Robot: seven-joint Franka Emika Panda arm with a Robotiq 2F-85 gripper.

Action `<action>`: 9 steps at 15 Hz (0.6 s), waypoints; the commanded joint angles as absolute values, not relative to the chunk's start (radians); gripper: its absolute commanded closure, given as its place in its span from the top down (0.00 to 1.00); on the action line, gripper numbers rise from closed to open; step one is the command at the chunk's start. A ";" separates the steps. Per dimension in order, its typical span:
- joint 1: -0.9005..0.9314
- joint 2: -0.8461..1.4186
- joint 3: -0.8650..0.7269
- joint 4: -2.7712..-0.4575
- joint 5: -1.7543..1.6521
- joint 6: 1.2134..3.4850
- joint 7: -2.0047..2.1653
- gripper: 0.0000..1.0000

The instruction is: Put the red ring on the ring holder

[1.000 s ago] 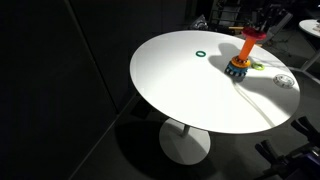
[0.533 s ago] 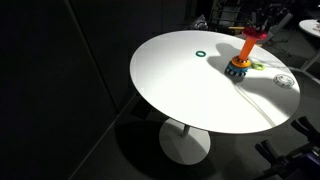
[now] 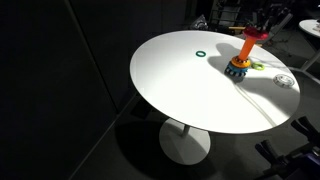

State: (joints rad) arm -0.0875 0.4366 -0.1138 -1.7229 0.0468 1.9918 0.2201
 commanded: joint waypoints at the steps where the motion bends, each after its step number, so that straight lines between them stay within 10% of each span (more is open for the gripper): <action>1: -0.082 0.456 -0.121 -1.683 0.031 1.962 0.243 0.09; 9: -0.085 0.473 -0.122 -1.672 0.033 1.961 0.239 0.09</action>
